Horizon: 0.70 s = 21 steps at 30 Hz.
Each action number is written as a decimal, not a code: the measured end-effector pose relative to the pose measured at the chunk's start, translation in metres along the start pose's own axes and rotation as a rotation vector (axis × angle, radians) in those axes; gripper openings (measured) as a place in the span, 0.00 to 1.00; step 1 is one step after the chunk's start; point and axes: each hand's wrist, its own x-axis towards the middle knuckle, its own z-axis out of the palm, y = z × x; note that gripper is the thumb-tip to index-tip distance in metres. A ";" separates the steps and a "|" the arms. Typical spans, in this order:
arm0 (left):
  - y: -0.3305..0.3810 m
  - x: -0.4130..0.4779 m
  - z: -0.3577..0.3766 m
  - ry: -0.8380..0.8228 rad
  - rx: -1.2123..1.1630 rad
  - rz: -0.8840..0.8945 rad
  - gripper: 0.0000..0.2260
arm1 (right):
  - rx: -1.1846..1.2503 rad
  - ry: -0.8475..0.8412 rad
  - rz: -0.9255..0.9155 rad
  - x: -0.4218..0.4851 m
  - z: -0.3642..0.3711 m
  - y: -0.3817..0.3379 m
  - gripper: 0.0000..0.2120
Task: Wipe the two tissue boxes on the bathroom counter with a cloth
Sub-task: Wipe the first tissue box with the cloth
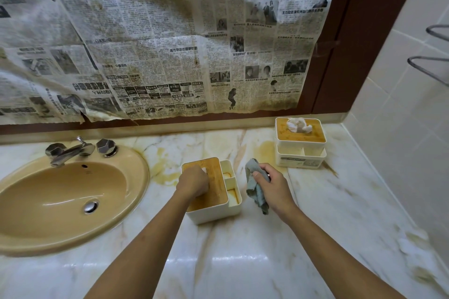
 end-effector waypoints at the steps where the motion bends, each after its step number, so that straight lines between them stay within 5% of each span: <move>1: 0.000 -0.004 -0.001 0.065 0.102 0.013 0.10 | 0.002 -0.002 -0.002 0.000 0.000 0.000 0.07; 5: -0.007 -0.008 -0.006 0.210 0.249 0.064 0.10 | 0.005 -0.005 -0.004 0.000 0.001 -0.001 0.07; 11: -0.018 -0.007 -0.009 0.219 0.327 0.115 0.15 | 0.004 -0.009 -0.002 0.001 0.003 -0.002 0.08; 21: -0.017 0.000 -0.033 0.093 -0.015 0.051 0.08 | 0.008 -0.013 -0.019 -0.002 0.003 -0.007 0.06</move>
